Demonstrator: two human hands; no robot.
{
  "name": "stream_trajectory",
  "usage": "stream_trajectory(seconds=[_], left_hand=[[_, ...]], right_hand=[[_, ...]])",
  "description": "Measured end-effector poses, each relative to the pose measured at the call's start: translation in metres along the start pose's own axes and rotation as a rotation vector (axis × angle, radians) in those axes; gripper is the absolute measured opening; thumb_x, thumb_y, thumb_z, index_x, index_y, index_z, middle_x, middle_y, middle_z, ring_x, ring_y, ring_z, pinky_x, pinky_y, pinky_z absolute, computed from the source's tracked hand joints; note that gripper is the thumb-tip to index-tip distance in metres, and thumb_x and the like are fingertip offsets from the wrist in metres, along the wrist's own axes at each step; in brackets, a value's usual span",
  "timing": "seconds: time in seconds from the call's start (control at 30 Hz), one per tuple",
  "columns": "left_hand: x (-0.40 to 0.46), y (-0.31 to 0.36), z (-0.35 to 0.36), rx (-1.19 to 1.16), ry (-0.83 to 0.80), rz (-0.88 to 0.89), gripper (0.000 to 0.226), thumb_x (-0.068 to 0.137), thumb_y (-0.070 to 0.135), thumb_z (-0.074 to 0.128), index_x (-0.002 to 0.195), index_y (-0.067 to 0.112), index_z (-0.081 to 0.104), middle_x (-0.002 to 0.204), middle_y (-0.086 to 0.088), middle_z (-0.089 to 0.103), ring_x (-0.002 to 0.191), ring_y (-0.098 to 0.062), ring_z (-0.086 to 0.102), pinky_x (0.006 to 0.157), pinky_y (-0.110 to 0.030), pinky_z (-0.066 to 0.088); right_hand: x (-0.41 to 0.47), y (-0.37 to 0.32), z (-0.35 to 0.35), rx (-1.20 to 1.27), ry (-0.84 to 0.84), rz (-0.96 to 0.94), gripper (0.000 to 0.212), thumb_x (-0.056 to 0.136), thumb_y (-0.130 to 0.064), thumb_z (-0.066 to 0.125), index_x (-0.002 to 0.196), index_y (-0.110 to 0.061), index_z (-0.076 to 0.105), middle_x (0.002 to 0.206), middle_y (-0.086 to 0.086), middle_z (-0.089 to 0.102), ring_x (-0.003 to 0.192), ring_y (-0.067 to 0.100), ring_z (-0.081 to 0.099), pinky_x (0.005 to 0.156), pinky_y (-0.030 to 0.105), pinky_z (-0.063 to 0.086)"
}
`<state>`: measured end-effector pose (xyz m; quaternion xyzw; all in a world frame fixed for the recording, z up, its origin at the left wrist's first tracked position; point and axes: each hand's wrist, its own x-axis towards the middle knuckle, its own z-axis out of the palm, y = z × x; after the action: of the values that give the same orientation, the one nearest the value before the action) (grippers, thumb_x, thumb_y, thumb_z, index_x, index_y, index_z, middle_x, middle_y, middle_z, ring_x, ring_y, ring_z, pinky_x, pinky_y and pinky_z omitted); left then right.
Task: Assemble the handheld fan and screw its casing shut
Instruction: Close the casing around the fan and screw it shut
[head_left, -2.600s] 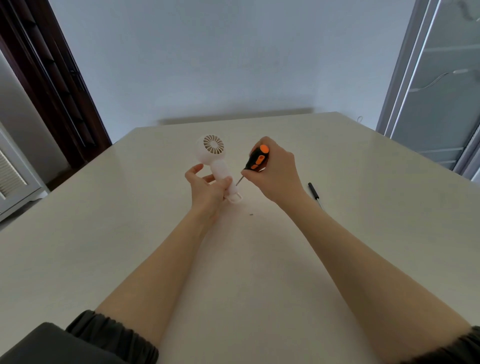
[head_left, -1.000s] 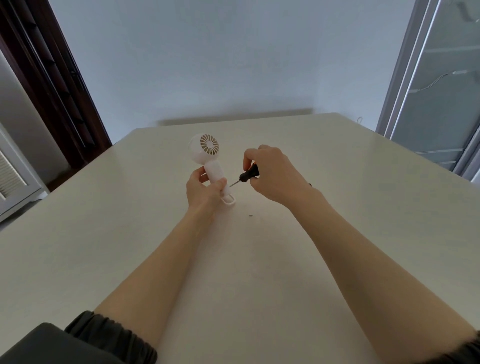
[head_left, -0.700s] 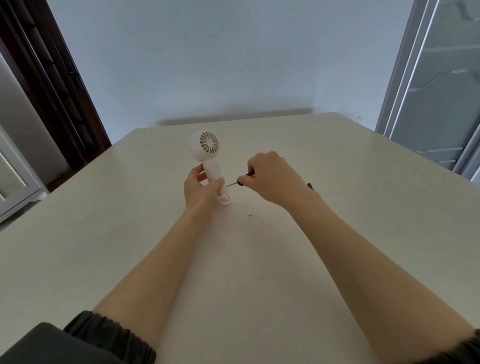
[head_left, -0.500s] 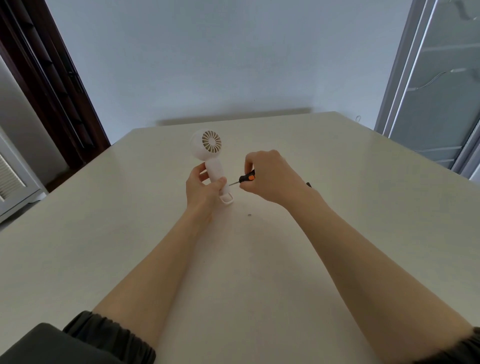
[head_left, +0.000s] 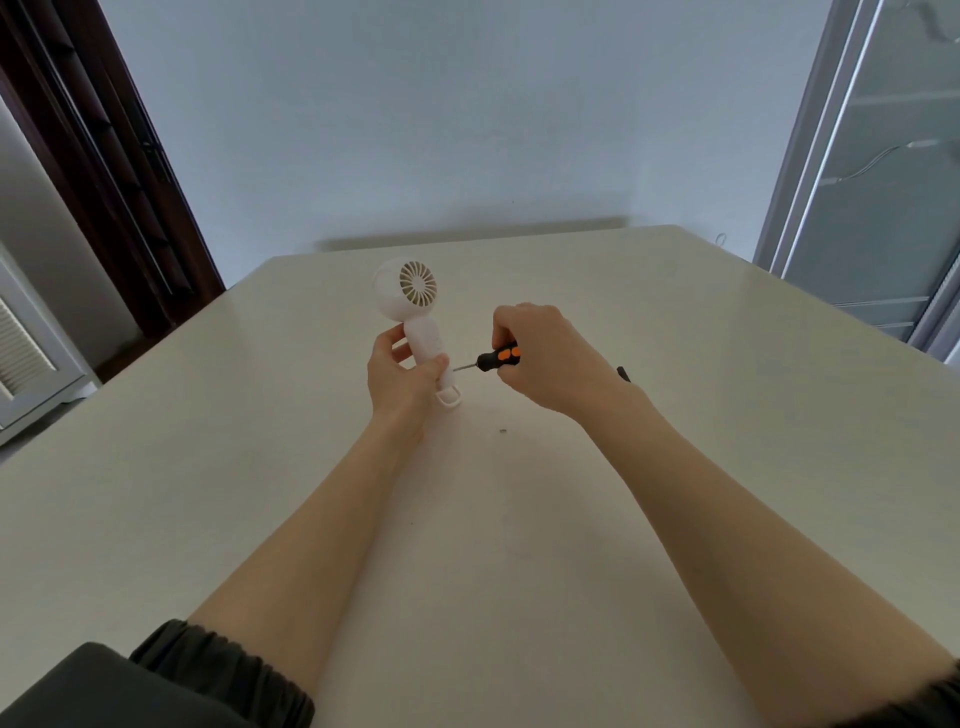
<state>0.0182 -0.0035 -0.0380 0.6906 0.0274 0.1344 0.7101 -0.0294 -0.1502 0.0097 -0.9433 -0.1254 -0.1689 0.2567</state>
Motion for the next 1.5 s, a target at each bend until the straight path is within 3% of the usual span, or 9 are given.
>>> stream_trajectory(seconds=[0.1,0.17,0.33,0.5,0.63,0.93,1.13,1.3,1.5], left_hand=[[-0.001,0.001,0.000,0.009,0.009,0.031,0.052,0.082,0.000,0.066,0.128,0.015,0.047,0.119,-0.003,0.053,0.083,-0.005,0.058,0.082,-0.040,0.055],[-0.002,0.002,-0.001,0.018,0.007,0.053,0.053,0.082,0.001,0.066,0.129,0.015,0.046,0.117,-0.001,0.053,0.082,0.000,0.055,0.073,-0.029,0.054],[-0.004,0.006,0.001,0.012,-0.010,0.057,0.054,0.081,0.001,0.068,0.128,0.017,0.046,0.116,0.000,0.053,0.091,-0.013,0.059,0.079,-0.032,0.052],[-0.006,0.007,0.003,0.003,-0.032,0.038,0.056,0.080,-0.002,0.067,0.128,0.016,0.043,0.116,-0.002,0.053,0.087,-0.009,0.057,0.081,-0.035,0.053],[-0.005,0.005,0.001,-0.023,-0.040,0.031,0.055,0.081,-0.004,0.065,0.127,0.014,0.041,0.111,-0.002,0.052,0.084,-0.006,0.057,0.082,-0.036,0.053],[-0.003,0.004,0.001,-0.045,-0.061,0.018,0.052,0.081,-0.005,0.065,0.126,0.012,0.045,0.112,-0.001,0.054,0.086,-0.009,0.059,0.084,-0.037,0.052],[-0.004,0.006,0.002,-0.043,-0.039,0.041,0.050,0.080,-0.005,0.065,0.123,0.012,0.047,0.114,-0.002,0.055,0.090,-0.016,0.061,0.084,-0.036,0.052],[-0.004,0.008,0.003,-0.054,-0.053,0.044,0.050,0.079,-0.006,0.065,0.123,0.012,0.047,0.116,-0.003,0.056,0.091,-0.018,0.062,0.077,-0.030,0.052],[-0.007,0.007,0.004,-0.057,-0.064,0.036,0.048,0.080,-0.005,0.066,0.119,0.016,0.047,0.117,-0.006,0.056,0.092,-0.018,0.062,0.083,-0.033,0.052]], right_hand=[[-0.001,0.002,0.000,-0.067,-0.011,0.021,0.006,0.087,-0.012,0.055,0.089,-0.006,0.056,0.084,0.005,0.054,0.073,0.026,0.050,0.054,0.029,0.035],[-0.002,0.003,0.001,-0.130,-0.022,0.039,0.021,0.091,-0.022,0.054,0.089,-0.001,0.058,0.079,0.008,0.053,0.068,0.027,0.048,0.051,0.031,0.031],[-0.003,0.006,0.005,-0.119,-0.012,0.098,0.037,0.096,-0.033,0.048,0.078,-0.001,0.053,0.071,0.009,0.049,0.065,0.028,0.045,0.056,0.031,0.032],[-0.009,0.008,0.007,-0.002,-0.023,0.019,0.025,0.083,-0.016,0.066,0.102,-0.009,0.053,0.092,0.001,0.049,0.080,0.021,0.051,0.071,0.030,0.044],[-0.012,0.006,0.012,0.015,0.025,-0.010,0.029,0.079,0.006,0.053,0.101,-0.011,0.048,0.092,0.001,0.045,0.080,0.025,0.053,0.072,0.038,0.050],[-0.011,0.007,0.011,-0.116,0.093,-0.012,0.010,0.086,-0.006,0.052,0.095,-0.007,0.056,0.095,0.007,0.059,0.081,0.028,0.055,0.064,0.031,0.040],[-0.011,0.010,0.017,-0.308,0.069,0.027,0.027,0.097,-0.032,0.042,0.088,-0.008,0.053,0.083,0.005,0.057,0.072,0.027,0.050,0.061,0.031,0.033],[-0.013,0.014,0.019,-0.129,0.023,0.097,0.035,0.096,-0.031,0.045,0.074,-0.005,0.046,0.067,0.008,0.049,0.061,0.027,0.043,0.049,0.032,0.028],[-0.015,0.010,0.016,-0.024,0.037,0.024,0.029,0.081,-0.007,0.060,0.108,-0.011,0.050,0.094,-0.002,0.044,0.079,0.025,0.052,0.071,0.034,0.046]])
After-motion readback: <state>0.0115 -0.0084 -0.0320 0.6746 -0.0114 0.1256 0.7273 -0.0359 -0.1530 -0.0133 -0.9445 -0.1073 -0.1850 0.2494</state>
